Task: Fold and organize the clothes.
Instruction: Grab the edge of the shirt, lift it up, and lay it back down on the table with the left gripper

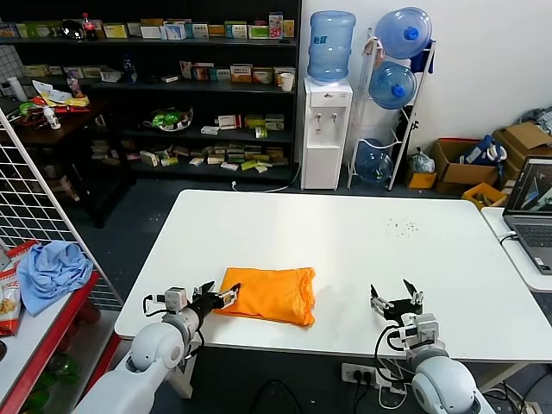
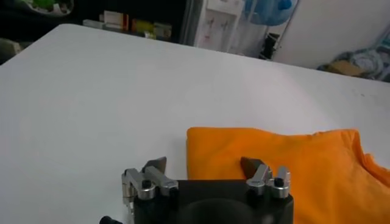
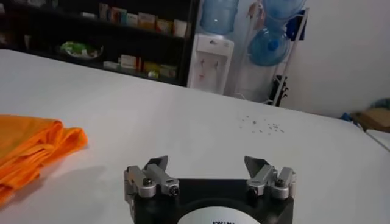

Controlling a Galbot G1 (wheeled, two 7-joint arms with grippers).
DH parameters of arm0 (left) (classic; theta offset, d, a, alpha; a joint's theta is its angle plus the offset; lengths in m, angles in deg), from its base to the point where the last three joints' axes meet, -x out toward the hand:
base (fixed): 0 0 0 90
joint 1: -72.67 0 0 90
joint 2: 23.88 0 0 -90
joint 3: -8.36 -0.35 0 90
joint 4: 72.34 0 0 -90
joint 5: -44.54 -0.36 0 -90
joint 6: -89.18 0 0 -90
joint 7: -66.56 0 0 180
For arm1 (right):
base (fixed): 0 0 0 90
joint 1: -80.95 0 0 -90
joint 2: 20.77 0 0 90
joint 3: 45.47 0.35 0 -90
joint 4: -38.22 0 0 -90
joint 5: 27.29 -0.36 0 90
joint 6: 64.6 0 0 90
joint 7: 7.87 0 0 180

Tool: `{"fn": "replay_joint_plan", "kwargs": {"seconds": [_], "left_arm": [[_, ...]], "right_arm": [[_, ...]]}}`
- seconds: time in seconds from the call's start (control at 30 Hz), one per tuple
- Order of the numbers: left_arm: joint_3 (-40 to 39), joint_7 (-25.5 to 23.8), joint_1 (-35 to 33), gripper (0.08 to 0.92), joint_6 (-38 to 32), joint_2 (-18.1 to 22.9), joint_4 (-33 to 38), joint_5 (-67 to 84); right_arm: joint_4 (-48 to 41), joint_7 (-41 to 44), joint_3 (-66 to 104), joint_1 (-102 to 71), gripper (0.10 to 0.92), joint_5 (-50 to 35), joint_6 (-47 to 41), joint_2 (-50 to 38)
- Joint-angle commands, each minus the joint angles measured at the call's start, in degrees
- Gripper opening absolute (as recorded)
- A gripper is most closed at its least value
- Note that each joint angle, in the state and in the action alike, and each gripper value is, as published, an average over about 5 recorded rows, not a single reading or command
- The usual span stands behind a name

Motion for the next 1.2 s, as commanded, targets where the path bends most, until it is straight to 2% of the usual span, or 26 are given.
{"fn": "replay_joint_plan", "kwargs": {"seconds": [0.03, 0.2, 0.7, 0.87, 1.07, 1.2], "left_arm": [[0.9, -1.4, -0.1, 0.809, 1.1, -0.4, -1.7, 1.2], [0.6, -1.7, -0.3, 0.698, 1.2, 0.0, -1.4, 0.9], [2.4, -1.5, -1.7, 0.247, -0.1, -1.9, 1.7, 1.4], [5.2, -0.8, -2.5, 0.130, -0.4, -6.3, 2.4, 0.5], [9.7, -0.6, -3.2, 0.122, 0.6, -14.8, 2.0, -4.3], [12.6, -2.5, -2.8, 0.122, 0.5, -19.5, -0.7, -12.8]], "right_arm": [[0.3, -0.1, 0.1, 0.2, 0.823, -0.3, -0.1, -0.2], [0.6, -0.2, 0.2, 0.4, 0.823, -0.5, -0.2, -0.3], [0.6, -0.5, -0.5, 1.2, 0.823, -0.5, -0.4, 0.3], [0.7, -0.4, -0.9, 1.4, 0.823, -0.4, -0.4, 0.4], [0.9, -0.6, -1.6, 2.3, 0.823, -0.4, -0.7, 0.6], [1.1, -0.6, -2.0, 2.7, 0.823, -0.5, -0.9, 0.9]]}}
